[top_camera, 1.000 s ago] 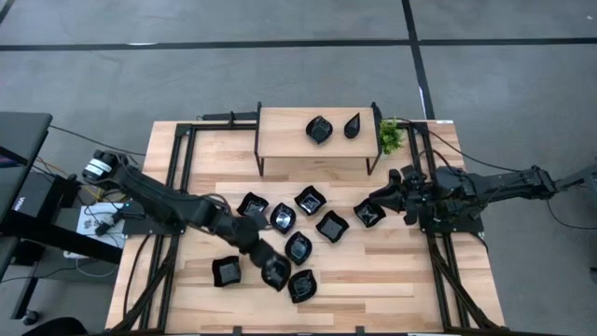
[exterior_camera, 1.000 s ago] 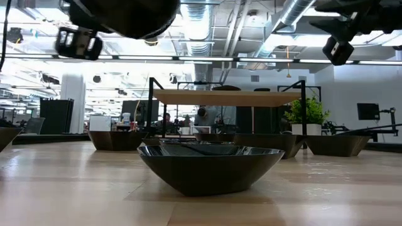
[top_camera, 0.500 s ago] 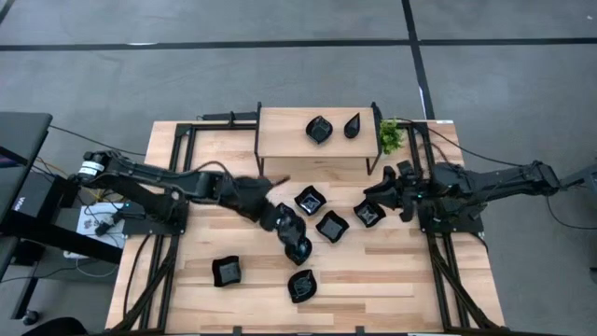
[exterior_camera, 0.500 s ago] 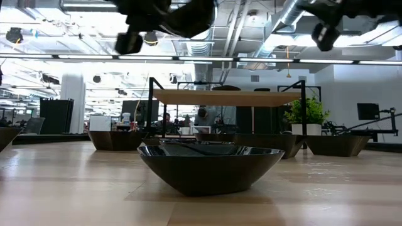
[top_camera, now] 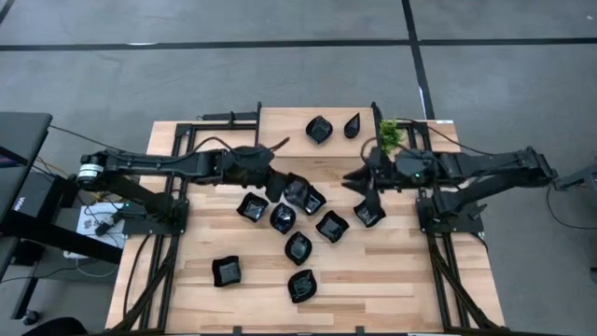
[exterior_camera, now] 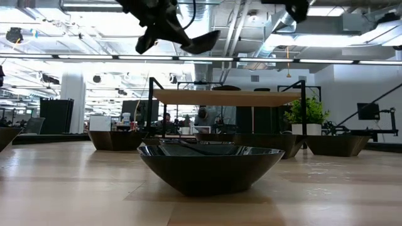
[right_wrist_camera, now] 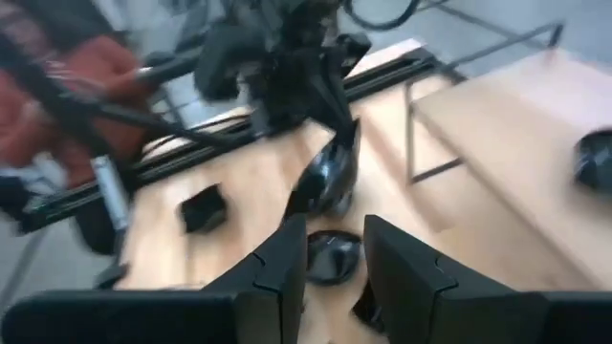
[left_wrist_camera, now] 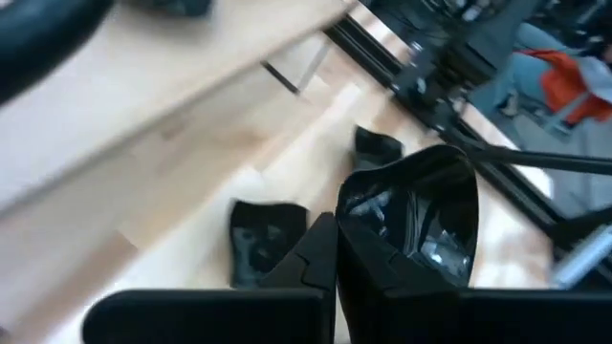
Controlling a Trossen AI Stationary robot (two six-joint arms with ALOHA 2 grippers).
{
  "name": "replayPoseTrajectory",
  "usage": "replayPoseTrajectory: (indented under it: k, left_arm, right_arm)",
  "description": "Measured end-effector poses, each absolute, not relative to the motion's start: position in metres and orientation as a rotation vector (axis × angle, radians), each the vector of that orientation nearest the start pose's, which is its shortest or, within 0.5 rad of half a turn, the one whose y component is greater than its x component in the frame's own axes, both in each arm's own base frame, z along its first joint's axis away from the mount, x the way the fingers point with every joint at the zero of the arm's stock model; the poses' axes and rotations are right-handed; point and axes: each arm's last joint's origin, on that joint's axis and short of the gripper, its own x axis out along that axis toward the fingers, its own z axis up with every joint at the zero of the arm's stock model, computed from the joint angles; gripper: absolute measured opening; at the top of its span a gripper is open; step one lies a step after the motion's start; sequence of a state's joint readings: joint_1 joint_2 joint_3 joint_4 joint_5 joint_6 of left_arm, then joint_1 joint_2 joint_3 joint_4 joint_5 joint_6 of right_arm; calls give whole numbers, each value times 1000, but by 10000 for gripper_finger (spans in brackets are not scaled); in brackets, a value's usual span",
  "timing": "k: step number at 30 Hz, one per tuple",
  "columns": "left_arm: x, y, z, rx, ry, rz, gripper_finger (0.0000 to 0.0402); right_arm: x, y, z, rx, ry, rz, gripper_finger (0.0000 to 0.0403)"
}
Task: Pick & Place Mini shaped plates
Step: Stack the black leaf shaped plate on top of the other black leaf shaped plate on the shelf
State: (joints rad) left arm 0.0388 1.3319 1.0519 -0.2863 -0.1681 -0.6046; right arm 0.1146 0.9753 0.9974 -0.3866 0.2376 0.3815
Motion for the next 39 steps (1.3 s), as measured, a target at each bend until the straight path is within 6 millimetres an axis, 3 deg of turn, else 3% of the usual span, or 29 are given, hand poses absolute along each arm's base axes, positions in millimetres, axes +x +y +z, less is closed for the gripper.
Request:
replayPoseTrajectory:
  k: [6, 15, 30, 39]
  left_arm:
    - [289, 29, 299, -434, 464, 462, 4]
    - [291, 51, 308, -371, 355, 533, 4]
    - [286, 74, 329, -334, 158, 639, 4]
    - [285, 74, 329, -299, 160, 683, 4]
  right_arm:
    - [235, 16, 373, 236, 390, -335, 102]
    - [279, 16, 364, 133, 554, -481, 102]
    - [319, -21, 378, 41, 494, -609, 102]
    - [321, -36, 388, 2, 447, -683, 102]
